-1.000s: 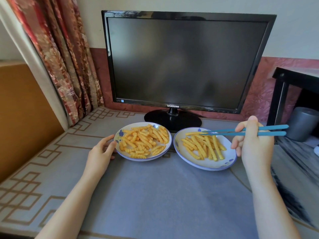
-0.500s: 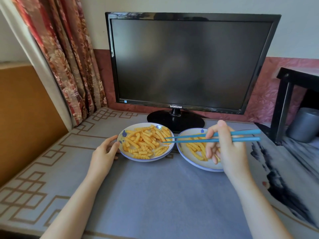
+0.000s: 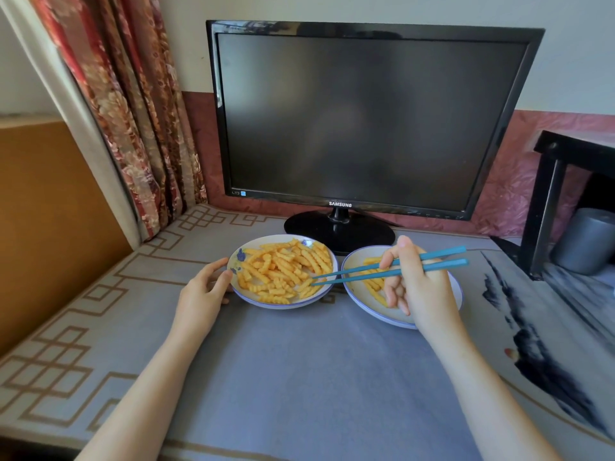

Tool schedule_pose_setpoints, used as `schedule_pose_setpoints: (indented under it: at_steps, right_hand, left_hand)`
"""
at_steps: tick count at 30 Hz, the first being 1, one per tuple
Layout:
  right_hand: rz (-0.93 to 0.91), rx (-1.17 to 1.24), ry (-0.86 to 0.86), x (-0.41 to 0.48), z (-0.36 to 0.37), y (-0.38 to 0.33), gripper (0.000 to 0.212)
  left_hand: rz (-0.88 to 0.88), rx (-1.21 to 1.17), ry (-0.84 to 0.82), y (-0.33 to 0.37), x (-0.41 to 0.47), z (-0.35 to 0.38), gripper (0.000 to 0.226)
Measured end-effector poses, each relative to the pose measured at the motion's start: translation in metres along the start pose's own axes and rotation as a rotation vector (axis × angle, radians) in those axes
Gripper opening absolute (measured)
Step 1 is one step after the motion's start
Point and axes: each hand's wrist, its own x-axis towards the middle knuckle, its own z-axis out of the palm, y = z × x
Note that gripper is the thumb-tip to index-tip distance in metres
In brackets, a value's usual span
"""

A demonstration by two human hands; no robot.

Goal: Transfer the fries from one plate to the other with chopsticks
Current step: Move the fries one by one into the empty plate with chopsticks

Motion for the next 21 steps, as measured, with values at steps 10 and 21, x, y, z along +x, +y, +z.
schedule_pose_setpoints:
  at_steps: [10, 21]
  right_hand:
    - [-0.018, 0.047, 0.024, 0.001, 0.009, 0.005, 0.046]
    - [-0.074, 0.156, 0.281, -0.003, -0.016, -0.015, 0.046]
  left_hand:
    - [0.007, 0.015, 0.005, 0.002, -0.002, -0.001, 0.031]
    - [0.003, 0.002, 0.000, 0.002, -0.002, -0.001, 0.031]
